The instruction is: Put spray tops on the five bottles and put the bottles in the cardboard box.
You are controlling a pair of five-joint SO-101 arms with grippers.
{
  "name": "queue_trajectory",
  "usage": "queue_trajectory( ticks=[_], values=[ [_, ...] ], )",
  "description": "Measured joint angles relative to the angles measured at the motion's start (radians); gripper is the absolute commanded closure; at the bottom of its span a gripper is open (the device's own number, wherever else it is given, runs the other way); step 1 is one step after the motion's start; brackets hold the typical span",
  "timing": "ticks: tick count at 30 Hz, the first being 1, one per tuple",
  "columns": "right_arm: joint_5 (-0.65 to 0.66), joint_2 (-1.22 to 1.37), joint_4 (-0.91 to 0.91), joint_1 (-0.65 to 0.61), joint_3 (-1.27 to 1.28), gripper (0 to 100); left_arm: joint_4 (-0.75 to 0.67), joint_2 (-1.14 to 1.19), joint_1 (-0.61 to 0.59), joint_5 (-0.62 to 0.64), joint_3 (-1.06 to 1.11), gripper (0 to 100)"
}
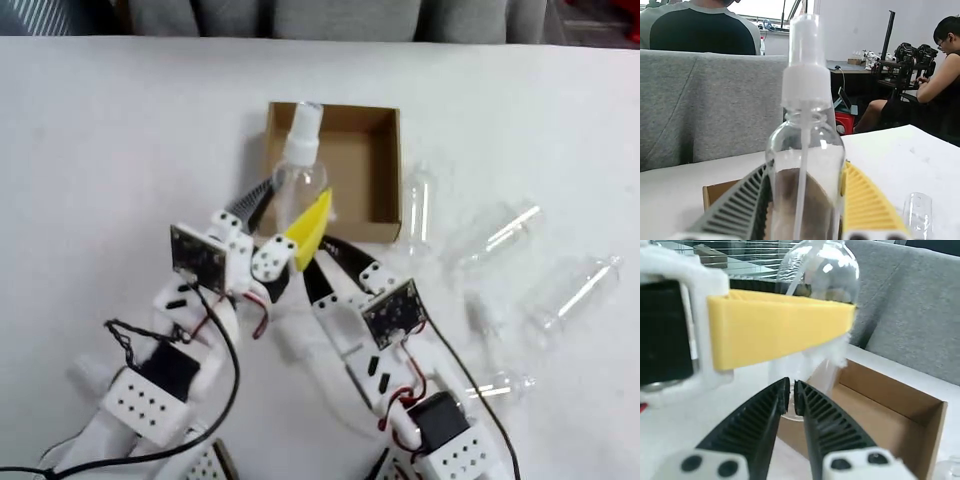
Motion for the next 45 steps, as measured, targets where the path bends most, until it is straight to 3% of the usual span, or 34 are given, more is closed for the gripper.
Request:
queue_trajectory(
  ticks=[29, 36, 41, 45],
  values=[
    [0.002, 0.002, 0.028, 0.028, 0.0, 98.2, 0.0, 0.0, 0.012, 0.0, 0.0, 98],
    [0.0, 0.0, 0.17, 0.037, -0.014, 98.2, 0.0, 0.0, 0.014, 0.0, 0.0, 98],
    [0.0, 0.006, 0.379, 0.083, -0.028, 98.2, -0.089, 0.015, -0.006, 0.002, 0.0, 98],
    [0.0, 0.008, 0.442, 0.14, -0.032, 98.2, -0.15, 0.157, -0.066, 0.002, -0.063, 98]
  ],
)
